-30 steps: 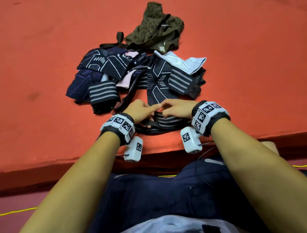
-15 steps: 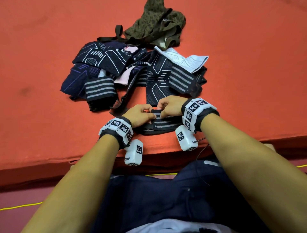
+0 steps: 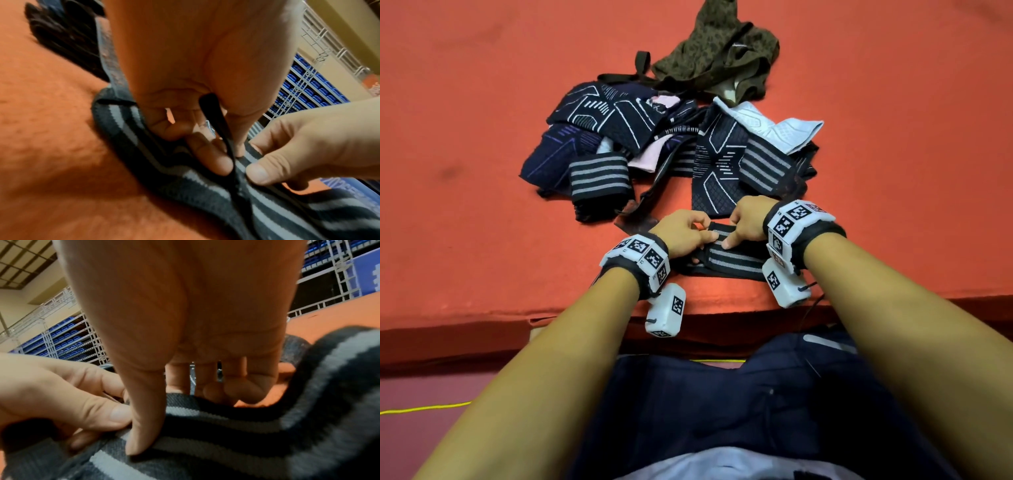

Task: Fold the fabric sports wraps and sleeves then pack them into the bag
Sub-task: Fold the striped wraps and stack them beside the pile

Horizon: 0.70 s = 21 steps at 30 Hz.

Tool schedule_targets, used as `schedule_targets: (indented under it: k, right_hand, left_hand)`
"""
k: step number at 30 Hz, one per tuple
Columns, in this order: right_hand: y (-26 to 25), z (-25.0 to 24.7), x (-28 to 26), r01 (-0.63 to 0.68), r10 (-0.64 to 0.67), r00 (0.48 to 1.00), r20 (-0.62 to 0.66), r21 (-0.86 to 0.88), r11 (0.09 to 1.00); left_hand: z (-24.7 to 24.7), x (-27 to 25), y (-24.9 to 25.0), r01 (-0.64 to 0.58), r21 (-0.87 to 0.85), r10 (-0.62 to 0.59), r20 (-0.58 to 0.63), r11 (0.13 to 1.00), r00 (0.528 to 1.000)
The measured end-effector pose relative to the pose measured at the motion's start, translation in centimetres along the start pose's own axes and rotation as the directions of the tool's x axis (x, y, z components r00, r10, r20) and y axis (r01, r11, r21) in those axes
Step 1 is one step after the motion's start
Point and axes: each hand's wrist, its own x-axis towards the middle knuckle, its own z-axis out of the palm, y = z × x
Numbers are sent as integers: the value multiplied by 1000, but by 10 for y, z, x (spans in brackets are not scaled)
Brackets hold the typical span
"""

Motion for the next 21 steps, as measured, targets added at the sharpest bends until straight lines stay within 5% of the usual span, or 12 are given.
schedule_targets:
  k: [8, 21]
  right_hand:
    - [17, -12, -8, -148, 145, 989, -36, -121, 982]
    - [17, -2, -15, -122, 120, 992, -38, -71, 990]
  left_hand:
    - [7, 6, 14, -54, 199, 60, -20, 978, 998]
    - [-17, 0, 1, 121, 360, -68, -157, 925, 985]
